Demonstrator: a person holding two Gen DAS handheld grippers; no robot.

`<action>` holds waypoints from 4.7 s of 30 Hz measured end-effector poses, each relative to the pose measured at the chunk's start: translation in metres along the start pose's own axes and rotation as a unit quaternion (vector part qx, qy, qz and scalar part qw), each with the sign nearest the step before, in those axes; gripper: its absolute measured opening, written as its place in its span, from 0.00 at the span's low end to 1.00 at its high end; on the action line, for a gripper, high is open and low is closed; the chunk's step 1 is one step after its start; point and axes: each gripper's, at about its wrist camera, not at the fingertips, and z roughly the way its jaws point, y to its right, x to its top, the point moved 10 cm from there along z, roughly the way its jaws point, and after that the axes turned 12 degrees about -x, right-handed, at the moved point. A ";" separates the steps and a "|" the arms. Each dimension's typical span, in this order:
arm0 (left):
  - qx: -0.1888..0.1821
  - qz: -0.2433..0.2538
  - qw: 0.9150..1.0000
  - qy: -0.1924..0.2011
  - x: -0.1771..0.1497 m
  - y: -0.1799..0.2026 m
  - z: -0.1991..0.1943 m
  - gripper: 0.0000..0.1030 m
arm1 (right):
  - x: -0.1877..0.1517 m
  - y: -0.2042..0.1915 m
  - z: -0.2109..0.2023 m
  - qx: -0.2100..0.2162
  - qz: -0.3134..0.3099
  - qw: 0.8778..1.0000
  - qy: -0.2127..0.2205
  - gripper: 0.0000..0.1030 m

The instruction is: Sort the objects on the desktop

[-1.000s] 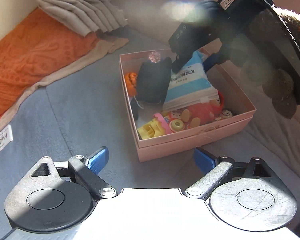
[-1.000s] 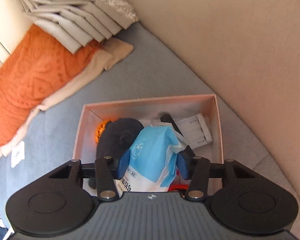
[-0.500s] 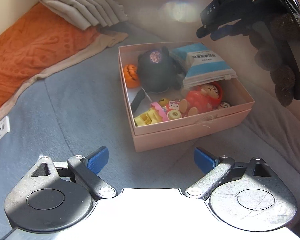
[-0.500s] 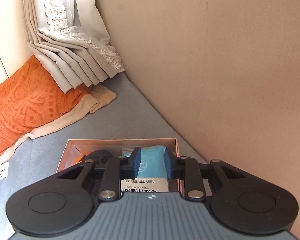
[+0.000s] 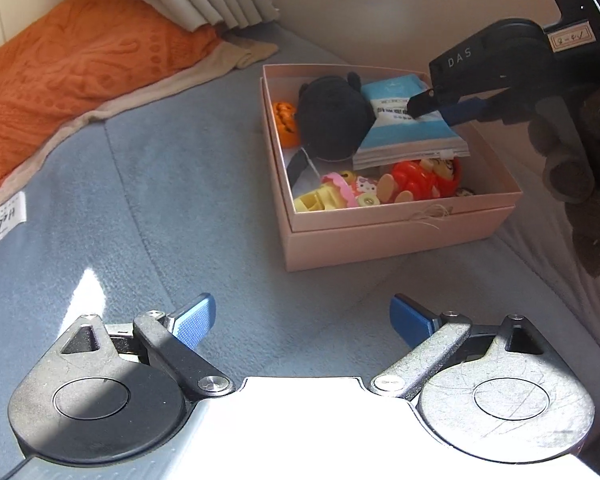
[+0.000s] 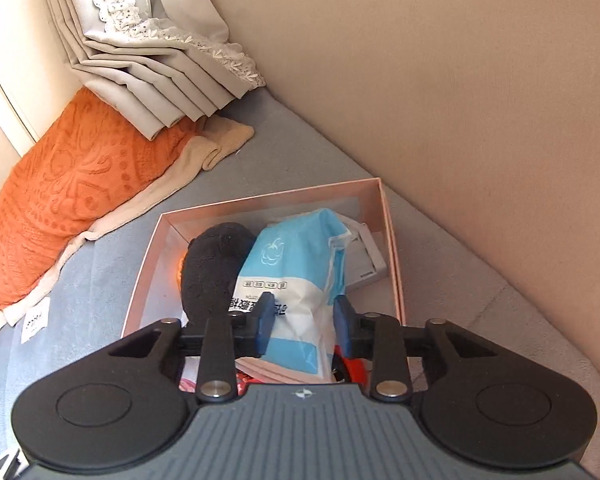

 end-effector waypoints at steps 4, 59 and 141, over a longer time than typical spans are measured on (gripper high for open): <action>0.004 0.009 0.999 0.042 -0.006 -0.009 -0.033 0.97 | -0.009 0.002 -0.053 -0.013 0.004 0.997 0.080 0.51; 0.017 0.037 0.990 0.139 -0.087 -0.046 -0.094 1.00 | -0.262 -0.062 -0.084 -0.139 0.015 0.980 0.142 1.00; 0.031 0.001 0.991 0.132 -0.094 -0.062 -0.096 1.00 | -0.262 -0.061 -0.084 -0.139 0.014 0.980 0.142 1.00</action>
